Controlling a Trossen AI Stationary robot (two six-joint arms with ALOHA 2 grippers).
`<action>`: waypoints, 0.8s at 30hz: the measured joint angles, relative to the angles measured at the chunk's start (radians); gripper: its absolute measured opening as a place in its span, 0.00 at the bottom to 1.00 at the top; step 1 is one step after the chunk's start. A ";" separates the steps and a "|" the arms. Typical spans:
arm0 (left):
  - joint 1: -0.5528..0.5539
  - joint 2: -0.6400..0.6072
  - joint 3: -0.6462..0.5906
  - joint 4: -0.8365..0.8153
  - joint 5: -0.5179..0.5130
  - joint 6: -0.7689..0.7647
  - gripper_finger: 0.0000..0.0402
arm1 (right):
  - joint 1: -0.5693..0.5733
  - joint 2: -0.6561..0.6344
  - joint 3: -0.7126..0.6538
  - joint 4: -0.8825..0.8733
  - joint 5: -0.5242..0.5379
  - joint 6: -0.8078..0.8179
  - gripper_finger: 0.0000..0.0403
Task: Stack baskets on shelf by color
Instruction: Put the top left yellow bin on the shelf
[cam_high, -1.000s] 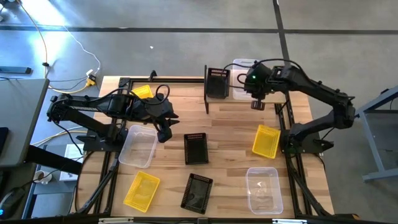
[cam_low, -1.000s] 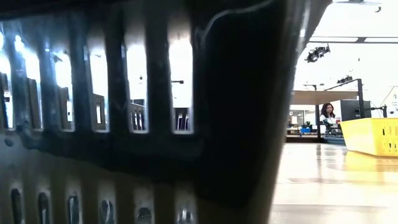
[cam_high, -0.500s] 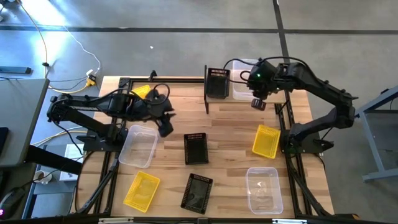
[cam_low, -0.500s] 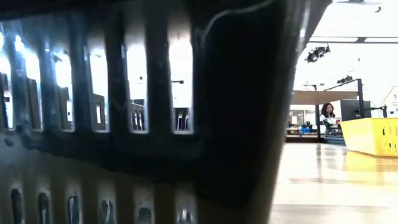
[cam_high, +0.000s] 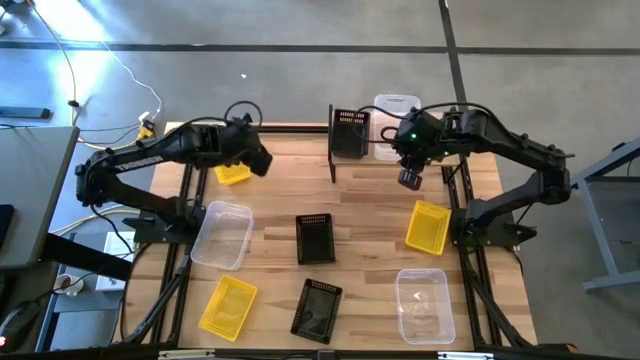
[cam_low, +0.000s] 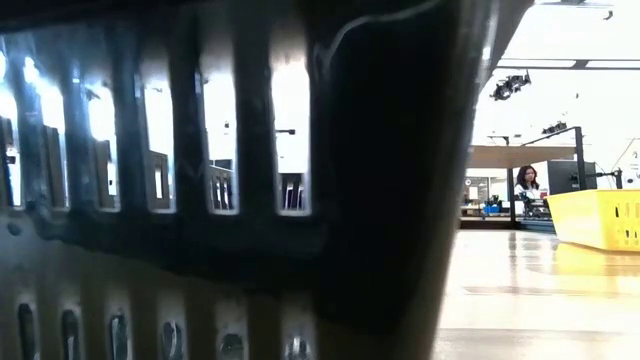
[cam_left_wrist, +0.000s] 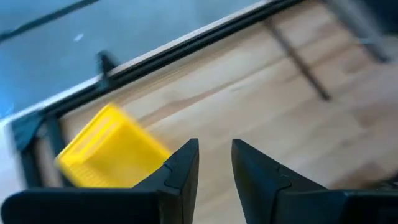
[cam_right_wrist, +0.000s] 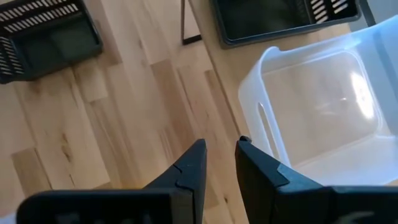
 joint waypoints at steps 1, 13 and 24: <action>0.022 0.000 0.000 -0.027 0.000 -0.018 0.21 | 0.004 0.000 0.000 0.001 0.000 0.000 0.18; 0.182 -0.001 -0.095 -0.171 0.085 -0.333 0.21 | 0.008 0.000 -0.001 0.018 0.015 -0.095 0.18; 0.198 0.000 -0.325 -0.145 0.055 -0.706 0.21 | 0.008 0.000 -0.001 0.076 0.014 -0.166 0.18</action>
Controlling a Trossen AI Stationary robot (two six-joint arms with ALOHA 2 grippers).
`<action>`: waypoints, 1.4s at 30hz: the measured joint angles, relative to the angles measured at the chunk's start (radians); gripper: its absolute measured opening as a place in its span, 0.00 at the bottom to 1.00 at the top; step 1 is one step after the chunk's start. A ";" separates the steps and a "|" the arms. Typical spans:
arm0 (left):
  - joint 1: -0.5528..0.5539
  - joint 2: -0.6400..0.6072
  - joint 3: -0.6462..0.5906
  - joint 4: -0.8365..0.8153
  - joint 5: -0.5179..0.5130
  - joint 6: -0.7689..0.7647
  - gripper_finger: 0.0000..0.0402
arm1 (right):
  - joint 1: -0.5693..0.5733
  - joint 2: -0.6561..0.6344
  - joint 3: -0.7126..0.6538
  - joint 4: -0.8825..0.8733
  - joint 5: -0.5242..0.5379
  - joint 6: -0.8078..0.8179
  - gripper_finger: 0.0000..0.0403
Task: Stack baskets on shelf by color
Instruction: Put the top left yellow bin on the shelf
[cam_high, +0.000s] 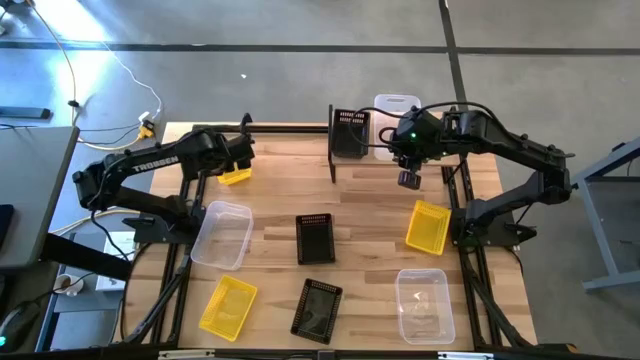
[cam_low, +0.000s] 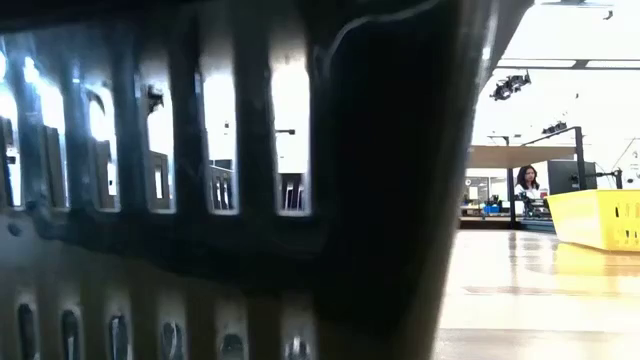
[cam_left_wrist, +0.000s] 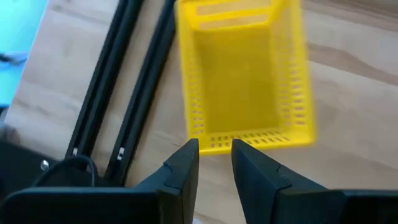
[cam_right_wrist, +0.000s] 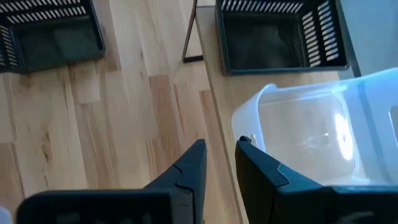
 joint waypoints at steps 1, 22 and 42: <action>0.000 0.000 -0.020 0.017 -0.001 -0.025 0.21 | 0.000 0.000 0.000 0.006 0.000 -0.003 0.18; 0.101 0.000 -0.204 0.195 -0.053 -0.141 0.21 | 0.000 0.000 -0.001 0.019 -0.015 -0.022 0.18; 0.228 0.121 -0.204 0.266 -0.012 0.019 0.21 | 0.000 0.000 -0.001 0.021 -0.059 -0.049 0.18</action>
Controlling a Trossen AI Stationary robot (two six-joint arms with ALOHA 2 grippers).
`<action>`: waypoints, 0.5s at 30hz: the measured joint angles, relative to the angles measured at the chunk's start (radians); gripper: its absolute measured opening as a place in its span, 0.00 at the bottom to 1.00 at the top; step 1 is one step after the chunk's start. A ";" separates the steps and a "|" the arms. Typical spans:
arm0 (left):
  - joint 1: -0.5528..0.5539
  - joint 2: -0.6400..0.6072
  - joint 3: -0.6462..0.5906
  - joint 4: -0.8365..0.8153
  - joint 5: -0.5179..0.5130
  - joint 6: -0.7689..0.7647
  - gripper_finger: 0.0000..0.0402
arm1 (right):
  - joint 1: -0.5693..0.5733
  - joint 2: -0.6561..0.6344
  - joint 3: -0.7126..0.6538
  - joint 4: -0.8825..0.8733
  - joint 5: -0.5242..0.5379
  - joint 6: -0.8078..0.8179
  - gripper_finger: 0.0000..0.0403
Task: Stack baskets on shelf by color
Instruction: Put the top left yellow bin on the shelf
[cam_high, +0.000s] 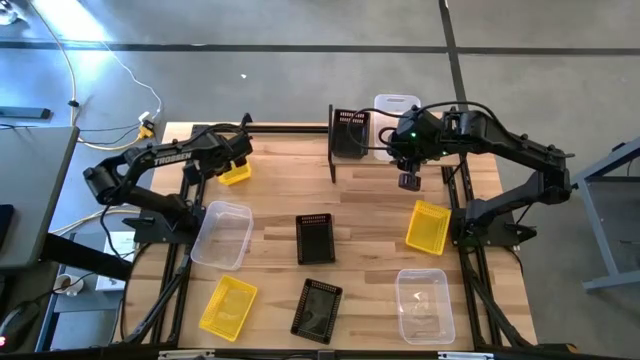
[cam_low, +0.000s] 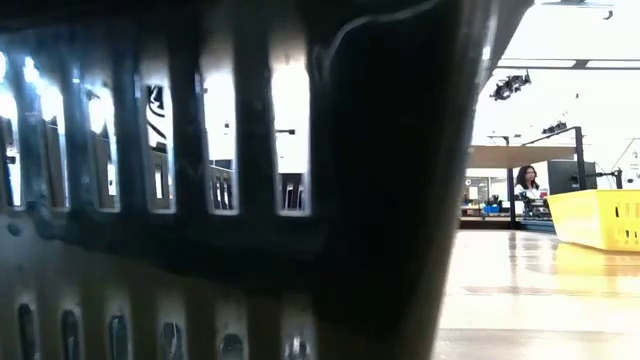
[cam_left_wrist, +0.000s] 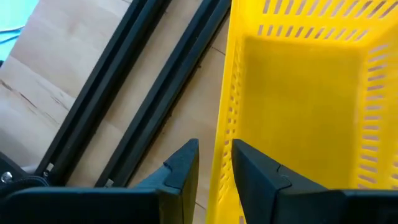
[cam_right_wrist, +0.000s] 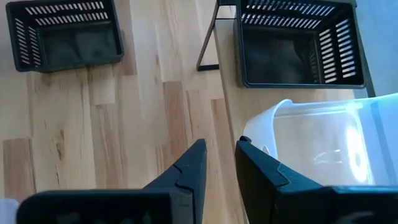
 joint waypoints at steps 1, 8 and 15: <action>0.003 0.011 0.000 0.003 0.003 0.000 0.21 | 0.000 0.000 0.000 0.000 0.000 0.000 0.18; 0.006 0.106 0.000 0.005 0.010 0.036 0.21 | 0.000 0.000 0.000 0.010 0.000 -0.019 0.18; 0.006 0.197 0.000 0.053 0.036 0.061 0.21 | 0.000 0.000 0.000 0.010 0.001 -0.034 0.18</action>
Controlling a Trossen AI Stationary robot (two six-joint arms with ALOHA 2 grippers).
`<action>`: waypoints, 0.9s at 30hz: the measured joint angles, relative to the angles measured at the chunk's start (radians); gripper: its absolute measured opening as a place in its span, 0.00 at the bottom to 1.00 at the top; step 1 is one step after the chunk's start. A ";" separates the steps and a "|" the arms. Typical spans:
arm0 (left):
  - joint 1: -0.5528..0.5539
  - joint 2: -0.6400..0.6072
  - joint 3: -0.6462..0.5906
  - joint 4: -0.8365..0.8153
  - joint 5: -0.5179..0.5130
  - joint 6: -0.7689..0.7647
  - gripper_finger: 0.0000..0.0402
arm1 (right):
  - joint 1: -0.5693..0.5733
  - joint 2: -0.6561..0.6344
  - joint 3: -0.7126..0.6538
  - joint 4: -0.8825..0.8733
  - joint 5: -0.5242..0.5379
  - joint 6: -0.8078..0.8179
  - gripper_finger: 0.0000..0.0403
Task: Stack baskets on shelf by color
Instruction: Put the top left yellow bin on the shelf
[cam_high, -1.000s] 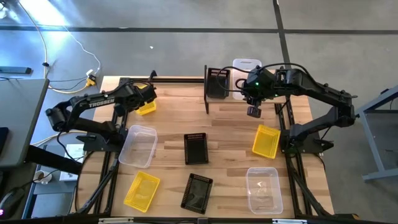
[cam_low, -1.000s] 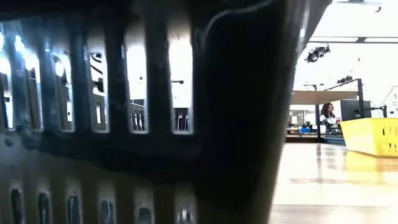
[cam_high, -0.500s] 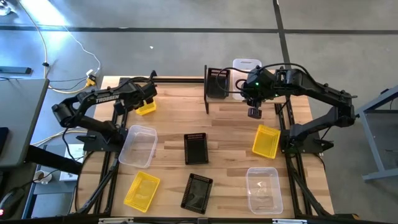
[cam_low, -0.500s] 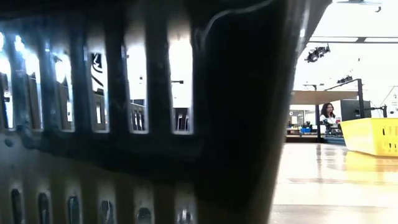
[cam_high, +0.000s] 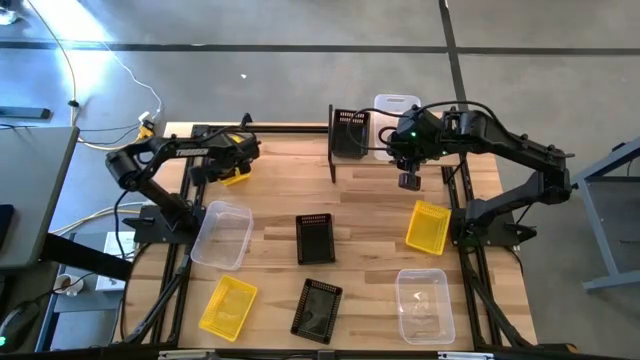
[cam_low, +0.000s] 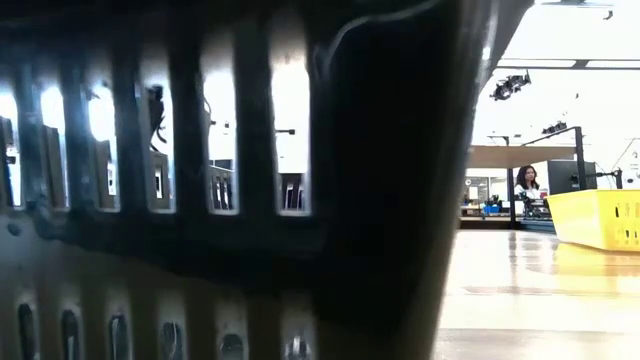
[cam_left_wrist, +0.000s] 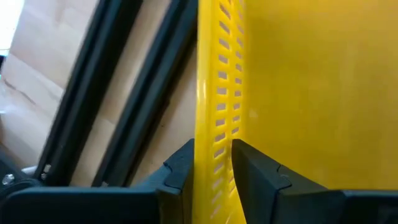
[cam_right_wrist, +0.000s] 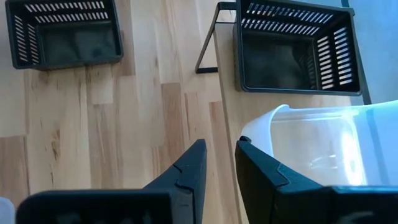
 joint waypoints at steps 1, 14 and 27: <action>0.000 0.007 0.001 0.009 0.004 0.007 0.21 | 0.000 0.000 0.000 0.000 0.001 -0.001 0.18; -0.005 -0.075 0.001 0.034 0.025 0.046 0.01 | 0.000 0.000 0.000 0.030 0.007 -0.009 0.18; -0.151 -0.352 0.000 0.027 0.090 0.064 0.00 | 0.000 0.000 0.000 0.095 -0.054 -0.026 0.18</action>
